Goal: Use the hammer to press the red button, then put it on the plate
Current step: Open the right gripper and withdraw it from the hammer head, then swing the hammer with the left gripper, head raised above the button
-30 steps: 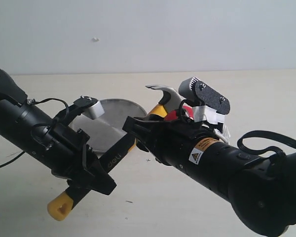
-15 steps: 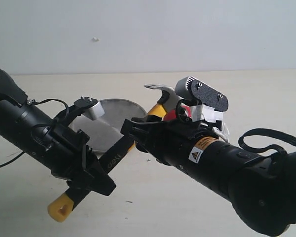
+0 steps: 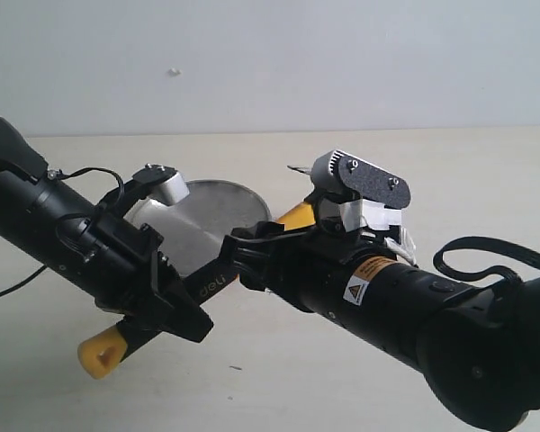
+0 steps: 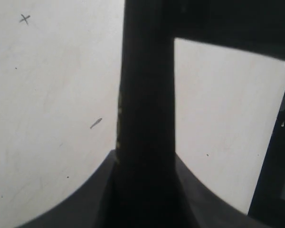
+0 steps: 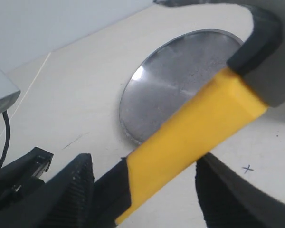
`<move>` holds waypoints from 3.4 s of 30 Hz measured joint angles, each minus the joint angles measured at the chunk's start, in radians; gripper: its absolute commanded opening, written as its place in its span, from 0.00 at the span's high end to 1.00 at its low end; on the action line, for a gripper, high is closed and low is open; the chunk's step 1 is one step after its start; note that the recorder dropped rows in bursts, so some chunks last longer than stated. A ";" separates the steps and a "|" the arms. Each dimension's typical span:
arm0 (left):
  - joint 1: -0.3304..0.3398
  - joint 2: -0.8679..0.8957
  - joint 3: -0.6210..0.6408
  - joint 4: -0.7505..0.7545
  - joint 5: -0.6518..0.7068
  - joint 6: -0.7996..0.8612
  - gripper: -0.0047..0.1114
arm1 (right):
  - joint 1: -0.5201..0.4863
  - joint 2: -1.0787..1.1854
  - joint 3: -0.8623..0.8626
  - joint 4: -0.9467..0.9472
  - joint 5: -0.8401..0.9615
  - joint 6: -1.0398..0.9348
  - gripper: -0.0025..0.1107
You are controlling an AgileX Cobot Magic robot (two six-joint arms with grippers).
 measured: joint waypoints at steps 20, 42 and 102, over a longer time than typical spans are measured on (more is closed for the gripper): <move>0.000 0.000 -0.034 0.018 -0.011 -0.021 0.96 | 0.002 -0.103 0.000 -0.037 0.119 -0.050 0.34; 0.000 -0.129 -0.034 0.021 -0.067 -0.079 0.96 | 0.002 -1.048 0.323 -0.051 0.638 -0.388 0.98; -0.257 -0.144 -0.028 -0.183 -0.661 -0.221 0.96 | 0.002 -1.590 0.571 0.485 0.577 -1.088 0.98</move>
